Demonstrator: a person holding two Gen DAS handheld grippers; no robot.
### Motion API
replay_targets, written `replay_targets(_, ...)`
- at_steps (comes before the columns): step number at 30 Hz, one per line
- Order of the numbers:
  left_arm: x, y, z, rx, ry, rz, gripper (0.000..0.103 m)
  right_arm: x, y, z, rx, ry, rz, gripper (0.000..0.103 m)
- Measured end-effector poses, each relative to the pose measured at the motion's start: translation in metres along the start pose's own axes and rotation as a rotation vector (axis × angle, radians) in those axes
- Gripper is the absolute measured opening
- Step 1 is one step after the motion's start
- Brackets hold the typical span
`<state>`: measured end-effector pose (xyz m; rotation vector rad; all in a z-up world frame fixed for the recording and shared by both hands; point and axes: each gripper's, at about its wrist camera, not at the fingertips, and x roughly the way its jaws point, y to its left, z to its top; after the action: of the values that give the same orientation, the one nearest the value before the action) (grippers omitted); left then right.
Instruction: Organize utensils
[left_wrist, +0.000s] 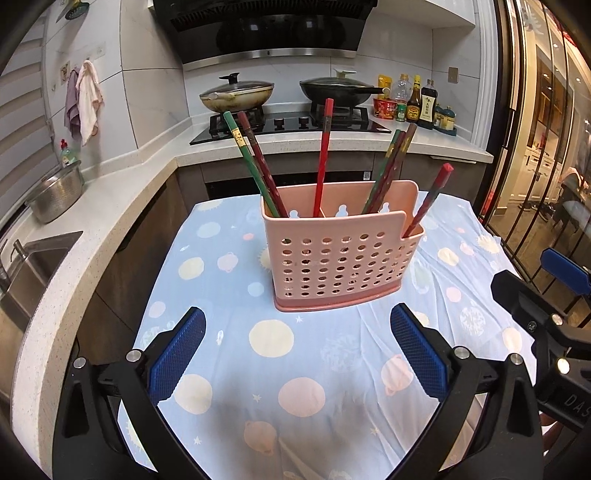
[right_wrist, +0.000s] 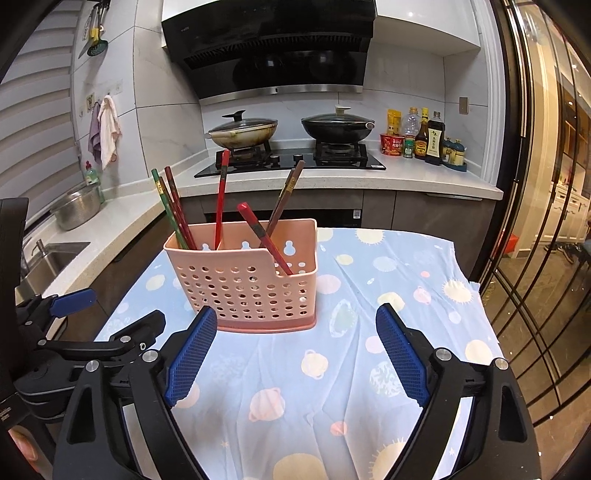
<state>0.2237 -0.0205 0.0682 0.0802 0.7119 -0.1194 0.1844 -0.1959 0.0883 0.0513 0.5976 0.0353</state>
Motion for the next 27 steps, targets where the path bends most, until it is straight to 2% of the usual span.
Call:
replay_targets(4, -0.001, 0.001, -0.002, -0.009, 0.005, 0.0, 0.096, -0.001, 0.0, -0.002, 0.002, -0.003, -0.004, 0.088)
replay_targets(6, -0.002, 0.002, -0.003, -0.013, 0.003, 0.01, 0.096, -0.002, 0.001, -0.004, -0.003, -0.008, -0.01, 0.097)
replay_targets(27, -0.019, -0.01, -0.017, 0.026, -0.037, 0.056, 0.096, -0.016, -0.007, -0.021, 0.026, -0.016, -0.02, 0.097)
